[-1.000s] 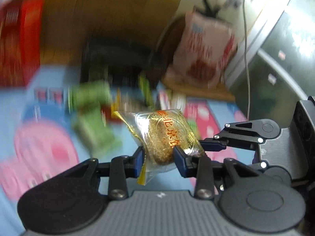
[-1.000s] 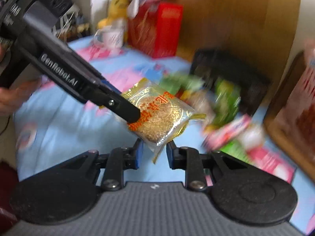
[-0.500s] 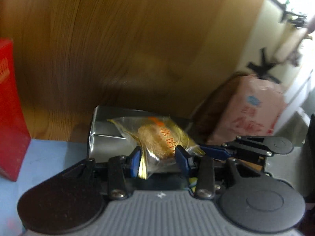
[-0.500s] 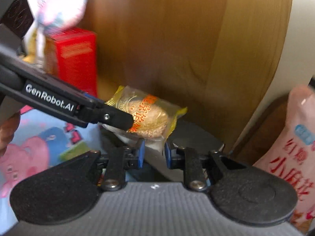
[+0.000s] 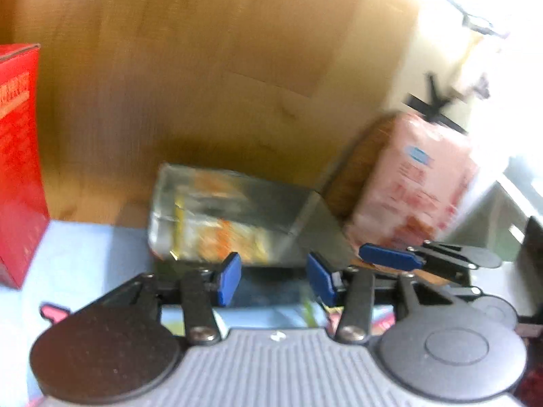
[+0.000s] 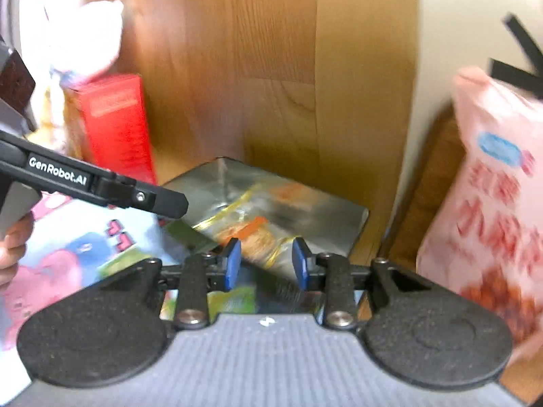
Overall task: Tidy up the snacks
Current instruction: 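Carry the mooncake with the left tool and release it into the clear box, then grasp the green snack bag with the left tool and lift it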
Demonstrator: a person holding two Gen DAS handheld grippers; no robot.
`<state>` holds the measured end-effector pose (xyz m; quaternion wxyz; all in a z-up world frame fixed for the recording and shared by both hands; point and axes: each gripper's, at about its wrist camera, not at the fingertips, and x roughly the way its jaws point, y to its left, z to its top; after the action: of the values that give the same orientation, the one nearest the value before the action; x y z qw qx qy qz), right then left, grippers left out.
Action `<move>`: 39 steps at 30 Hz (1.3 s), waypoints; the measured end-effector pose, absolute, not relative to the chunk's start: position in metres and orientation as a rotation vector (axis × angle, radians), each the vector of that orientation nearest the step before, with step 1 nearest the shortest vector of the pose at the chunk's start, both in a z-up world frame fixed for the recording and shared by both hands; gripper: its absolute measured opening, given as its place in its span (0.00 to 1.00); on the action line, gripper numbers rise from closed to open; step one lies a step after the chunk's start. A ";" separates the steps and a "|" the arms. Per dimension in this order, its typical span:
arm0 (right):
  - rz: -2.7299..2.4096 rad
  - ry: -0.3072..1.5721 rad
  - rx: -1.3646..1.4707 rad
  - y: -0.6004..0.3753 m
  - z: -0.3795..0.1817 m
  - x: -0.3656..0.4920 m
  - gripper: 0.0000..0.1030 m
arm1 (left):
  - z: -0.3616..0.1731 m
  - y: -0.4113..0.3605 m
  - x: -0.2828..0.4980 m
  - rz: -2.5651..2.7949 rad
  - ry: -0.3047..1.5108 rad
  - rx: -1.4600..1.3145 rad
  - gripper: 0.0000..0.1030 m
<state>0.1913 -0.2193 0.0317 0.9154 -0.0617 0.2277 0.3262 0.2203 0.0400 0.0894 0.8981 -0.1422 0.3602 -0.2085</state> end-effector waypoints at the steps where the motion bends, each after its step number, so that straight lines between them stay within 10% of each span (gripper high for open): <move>1: 0.664 0.466 -0.093 -0.225 0.027 0.184 0.41 | 0.087 0.035 0.215 -0.449 0.758 -0.288 0.53; 5: 0.587 0.453 0.005 -0.242 -0.006 0.149 0.43 | 0.069 0.003 0.214 -0.455 0.829 -0.214 0.57; 9: 0.564 0.449 0.125 -0.261 -0.025 0.114 0.43 | 0.042 -0.012 0.214 -0.469 0.941 -0.263 0.11; 39: 0.960 0.467 -0.329 -0.107 -0.073 0.007 0.61 | -0.024 0.149 -0.007 -0.352 0.862 -0.737 0.13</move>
<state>0.0071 -0.1065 -0.0733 0.8481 -0.1563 0.2215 0.4553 -0.0073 0.1494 -0.0240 0.8288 -0.3471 0.4062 -0.1660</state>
